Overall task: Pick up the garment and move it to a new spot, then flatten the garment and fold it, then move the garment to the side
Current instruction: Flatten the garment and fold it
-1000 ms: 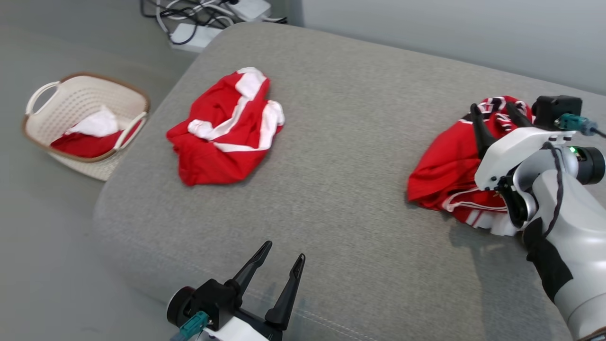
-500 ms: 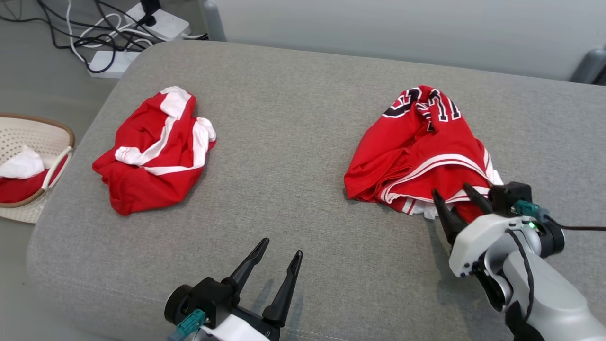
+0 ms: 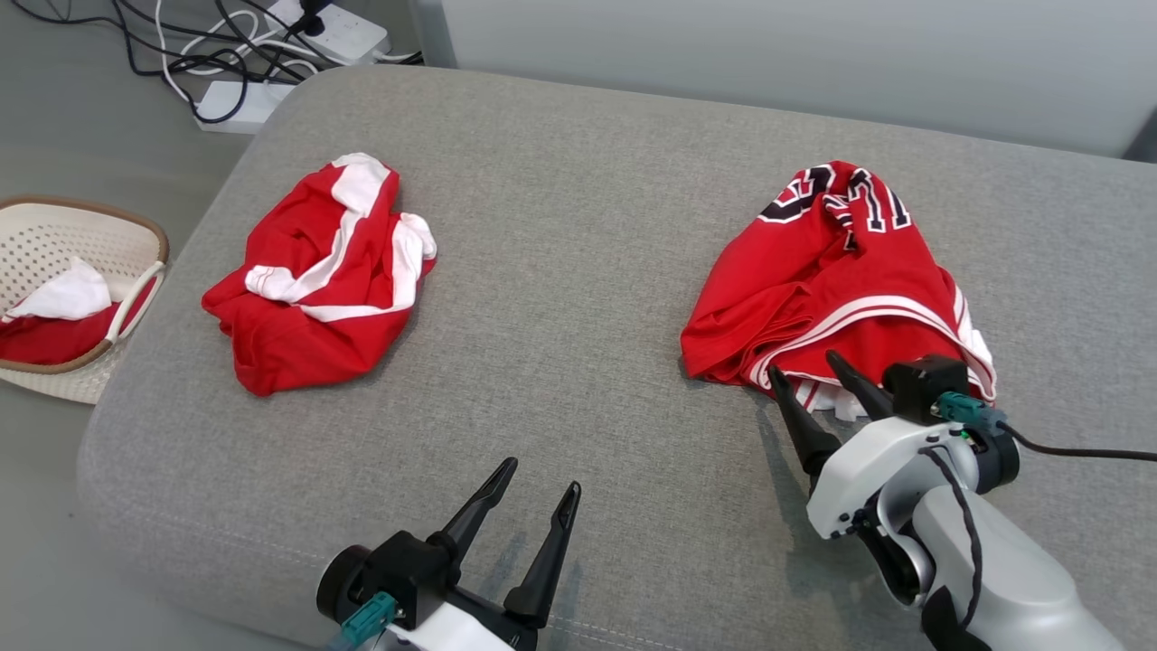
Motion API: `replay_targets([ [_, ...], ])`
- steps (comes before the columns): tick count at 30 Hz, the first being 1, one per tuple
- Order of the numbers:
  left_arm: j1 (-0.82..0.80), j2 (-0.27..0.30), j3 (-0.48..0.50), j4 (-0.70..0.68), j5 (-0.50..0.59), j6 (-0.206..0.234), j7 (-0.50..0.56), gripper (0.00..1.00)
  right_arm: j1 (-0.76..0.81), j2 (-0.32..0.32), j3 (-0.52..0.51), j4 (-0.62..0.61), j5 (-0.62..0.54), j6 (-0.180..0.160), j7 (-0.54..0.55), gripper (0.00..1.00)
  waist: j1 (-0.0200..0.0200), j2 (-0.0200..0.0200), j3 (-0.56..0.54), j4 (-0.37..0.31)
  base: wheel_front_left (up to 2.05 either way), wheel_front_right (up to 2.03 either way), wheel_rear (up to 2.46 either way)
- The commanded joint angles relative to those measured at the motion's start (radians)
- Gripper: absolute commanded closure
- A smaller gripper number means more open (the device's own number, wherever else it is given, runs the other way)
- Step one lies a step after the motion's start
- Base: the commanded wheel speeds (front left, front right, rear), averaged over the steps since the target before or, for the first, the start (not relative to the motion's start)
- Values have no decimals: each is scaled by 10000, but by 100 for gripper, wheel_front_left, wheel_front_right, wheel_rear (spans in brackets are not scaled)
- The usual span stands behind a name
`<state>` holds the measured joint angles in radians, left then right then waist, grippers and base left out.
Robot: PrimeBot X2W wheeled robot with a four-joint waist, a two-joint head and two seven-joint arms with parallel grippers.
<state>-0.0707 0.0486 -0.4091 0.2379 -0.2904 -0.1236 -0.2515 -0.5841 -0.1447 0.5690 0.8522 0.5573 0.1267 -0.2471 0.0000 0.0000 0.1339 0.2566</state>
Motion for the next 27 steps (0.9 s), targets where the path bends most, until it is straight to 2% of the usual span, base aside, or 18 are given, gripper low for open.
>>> replay_targets([
  [1,-381,16,262,-214,7,-71,-103,0,123,96,218,-165,96,40,-137,0,0,0,34,73,0,0,0],
  [6,-430,16,220,-200,-64,-71,-103,0,-37,234,503,278,273,40,-23,0,0,0,146,308,0,0,0],
  [16,-538,16,231,-228,-174,-71,-103,0,-619,352,343,1221,31,40,-114,0,0,0,391,662,0,0,0],
  [17,-544,16,231,-232,-193,-71,-103,0,-665,368,294,1311,-25,40,-121,3,0,0,401,688,0,0,0],
  [18,-548,16,230,-237,-210,-71,-103,0,-702,388,252,1418,-75,40,-126,27,0,0,413,711,0,0,0],
  [19,-552,16,229,-240,-224,-71,-103,0,-736,411,220,1539,-124,40,-129,55,0,0,418,729,0,0,0],
  [21,-554,16,225,-243,-242,-71,-103,0,-790,454,193,1712,-197,40,-134,100,0,0,424,751,0,0,0],
  [24,-577,16,279,-256,-266,-71,-103,0,-897,474,103,1881,-233,40,-139,100,0,0,428,717,0,0,0],
  [27,-605,16,341,-285,-255,-71,-103,0,-1033,360,-254,1541,-165,40,-143,100,0,0,414,594,0,0,0],
])
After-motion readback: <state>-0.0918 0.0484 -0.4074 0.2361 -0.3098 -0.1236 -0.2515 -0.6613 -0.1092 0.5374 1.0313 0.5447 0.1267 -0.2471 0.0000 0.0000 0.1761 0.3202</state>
